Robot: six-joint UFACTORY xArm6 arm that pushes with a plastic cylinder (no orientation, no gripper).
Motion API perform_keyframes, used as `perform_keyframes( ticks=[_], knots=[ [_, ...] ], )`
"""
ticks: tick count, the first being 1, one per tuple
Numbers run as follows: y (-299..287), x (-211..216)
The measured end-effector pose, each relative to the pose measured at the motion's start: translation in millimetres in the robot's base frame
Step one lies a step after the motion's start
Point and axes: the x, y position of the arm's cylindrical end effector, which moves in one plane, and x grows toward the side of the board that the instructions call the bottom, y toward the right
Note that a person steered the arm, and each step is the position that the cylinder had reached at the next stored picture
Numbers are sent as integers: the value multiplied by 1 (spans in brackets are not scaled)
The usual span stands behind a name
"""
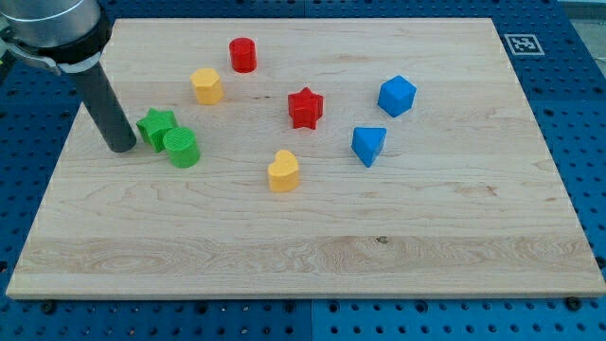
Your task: Move the green star to the middle of the yellow hexagon and the green circle
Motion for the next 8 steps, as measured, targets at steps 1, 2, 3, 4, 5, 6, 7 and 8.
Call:
perform_keyframes(
  ticks=[1,2,3,4,5,6,7,8],
  knots=[
    [9,0],
    [26,-3],
    [48,-9],
    [68,-14],
    [72,-13],
    [72,-12],
    [70,-5],
    [55,20]
  ],
)
